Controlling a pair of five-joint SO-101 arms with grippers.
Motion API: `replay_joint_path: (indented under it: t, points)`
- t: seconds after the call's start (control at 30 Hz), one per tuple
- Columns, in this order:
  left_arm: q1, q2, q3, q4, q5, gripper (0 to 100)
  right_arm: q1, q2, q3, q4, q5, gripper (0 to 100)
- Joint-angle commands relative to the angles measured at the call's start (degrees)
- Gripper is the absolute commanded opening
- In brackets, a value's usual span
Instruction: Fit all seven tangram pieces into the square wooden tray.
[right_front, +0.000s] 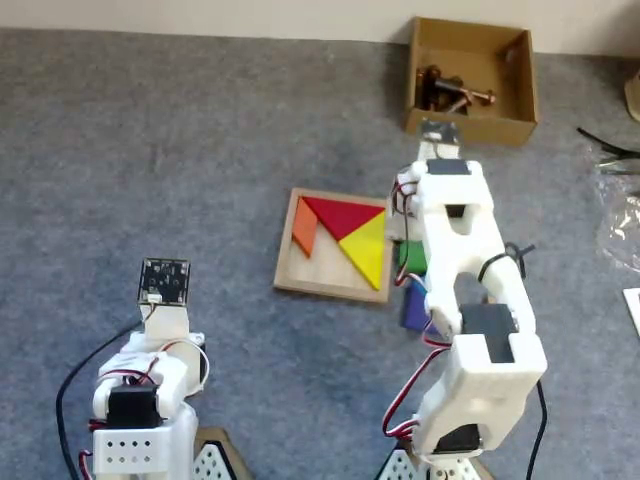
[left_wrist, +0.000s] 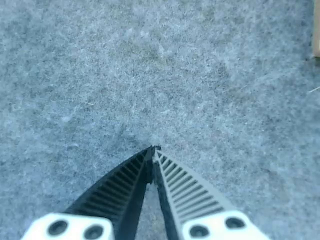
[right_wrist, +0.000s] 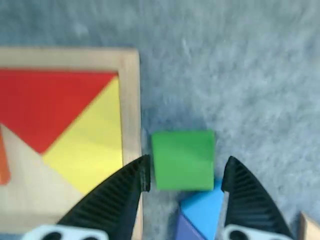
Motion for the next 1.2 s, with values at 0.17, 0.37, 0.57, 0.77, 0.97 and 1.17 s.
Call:
replay_joint_path:
  t: [0.17,0.37,0.57,0.77,0.97,1.17]
  points:
    - [-0.7,-0.3,1.3,0.4,-0.4,1,-0.7,-0.8,-1.2,-2.5,-0.4,22.7]
    - [-0.7,-0.3,1.3,0.4,-0.4,1,-0.5,-0.8,-0.2,0.1,-0.9,22.7]
    - [-0.7,-0.3,1.3,0.4,-0.4,1,-0.3,-1.1,0.4,5.8,-0.9,22.7]
    - [-0.7,-0.3,1.3,0.4,-0.4,1,0.7,-0.9,0.5,10.3,-0.7,22.7]
    - [-0.7,-0.3,1.3,0.4,-0.4,1,3.3,-1.1,5.0,9.1,-0.7,22.5]
    - [-0.7,-0.3,1.3,0.4,-0.4,1,3.3,-1.1,8.1,5.9,-0.9,22.5]
